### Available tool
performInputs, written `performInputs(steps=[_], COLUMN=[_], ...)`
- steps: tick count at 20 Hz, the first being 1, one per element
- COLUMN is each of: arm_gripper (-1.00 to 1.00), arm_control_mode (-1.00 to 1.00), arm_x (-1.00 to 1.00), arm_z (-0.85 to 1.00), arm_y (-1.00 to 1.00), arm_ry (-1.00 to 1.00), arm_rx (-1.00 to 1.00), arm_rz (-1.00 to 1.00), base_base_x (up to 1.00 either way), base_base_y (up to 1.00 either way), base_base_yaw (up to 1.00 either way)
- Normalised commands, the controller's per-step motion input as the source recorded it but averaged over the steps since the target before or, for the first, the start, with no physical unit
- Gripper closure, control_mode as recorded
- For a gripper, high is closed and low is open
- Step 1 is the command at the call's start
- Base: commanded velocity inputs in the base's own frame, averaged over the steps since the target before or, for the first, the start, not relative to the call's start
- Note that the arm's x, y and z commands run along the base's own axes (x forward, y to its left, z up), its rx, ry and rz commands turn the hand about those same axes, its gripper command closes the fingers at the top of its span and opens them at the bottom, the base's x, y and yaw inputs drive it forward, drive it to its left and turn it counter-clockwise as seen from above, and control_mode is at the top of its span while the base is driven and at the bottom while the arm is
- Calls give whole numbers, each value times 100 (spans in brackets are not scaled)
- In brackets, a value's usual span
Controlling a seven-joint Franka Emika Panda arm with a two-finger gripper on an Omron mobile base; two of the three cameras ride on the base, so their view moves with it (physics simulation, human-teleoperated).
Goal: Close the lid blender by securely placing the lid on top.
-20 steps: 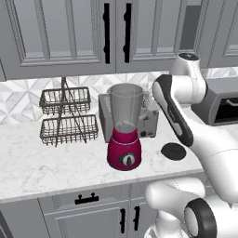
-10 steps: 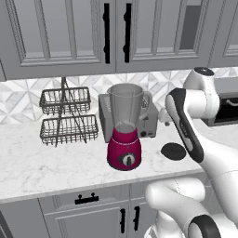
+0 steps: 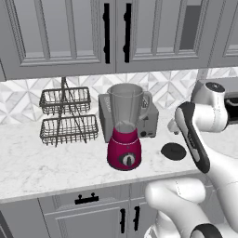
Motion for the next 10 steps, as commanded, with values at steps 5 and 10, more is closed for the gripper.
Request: performInputs(steps=[5, 10], arm_gripper=[-100, -100], arm_control_mode=[-100, -100], arm_x=[0, 0], arm_z=[-55, -36], arm_y=[-35, -25], arm_ry=[0, 0], arm_rx=[0, 0], arm_rz=[0, 0], base_base_x=[0, 0], base_base_y=[0, 0], base_base_yaw=[0, 0])
